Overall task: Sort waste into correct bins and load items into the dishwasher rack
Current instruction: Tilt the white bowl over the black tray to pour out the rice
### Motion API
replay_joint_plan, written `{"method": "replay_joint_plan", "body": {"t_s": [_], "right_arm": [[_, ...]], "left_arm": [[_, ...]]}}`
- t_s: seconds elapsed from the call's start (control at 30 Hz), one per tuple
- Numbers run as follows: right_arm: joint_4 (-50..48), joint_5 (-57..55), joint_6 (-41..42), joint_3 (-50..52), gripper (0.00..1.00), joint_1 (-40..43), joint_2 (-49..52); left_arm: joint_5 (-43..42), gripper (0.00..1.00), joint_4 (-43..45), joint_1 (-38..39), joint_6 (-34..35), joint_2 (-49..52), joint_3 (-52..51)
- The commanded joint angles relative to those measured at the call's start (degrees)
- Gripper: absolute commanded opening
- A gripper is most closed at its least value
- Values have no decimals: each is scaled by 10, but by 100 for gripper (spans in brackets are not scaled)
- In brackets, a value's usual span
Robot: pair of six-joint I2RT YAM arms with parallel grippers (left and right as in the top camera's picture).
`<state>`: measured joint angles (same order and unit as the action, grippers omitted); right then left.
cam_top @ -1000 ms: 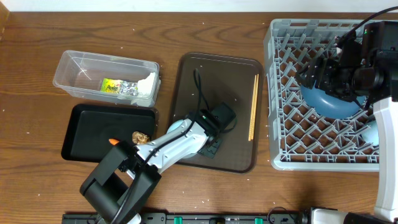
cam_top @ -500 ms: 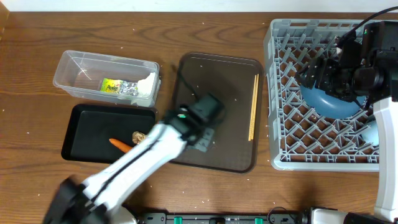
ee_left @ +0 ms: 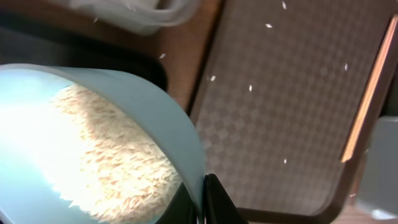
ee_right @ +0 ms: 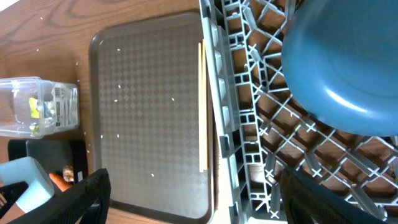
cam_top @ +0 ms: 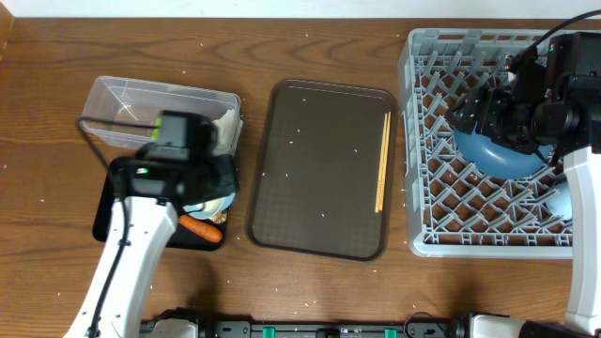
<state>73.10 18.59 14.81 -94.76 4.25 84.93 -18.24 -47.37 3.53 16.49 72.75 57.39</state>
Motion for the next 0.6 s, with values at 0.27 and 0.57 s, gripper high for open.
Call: {"method": "replay_joint_plan", "body": {"t_s": [0.27, 0.57], "right_arm": [[13, 5, -12, -2, 80, -2, 2], [17, 5, -12, -2, 80, -2, 2]], "left_arm": [[-320, 6, 91, -232, -107, -11, -93], [-651, 6, 93, -458, -341, -9, -146]]}}
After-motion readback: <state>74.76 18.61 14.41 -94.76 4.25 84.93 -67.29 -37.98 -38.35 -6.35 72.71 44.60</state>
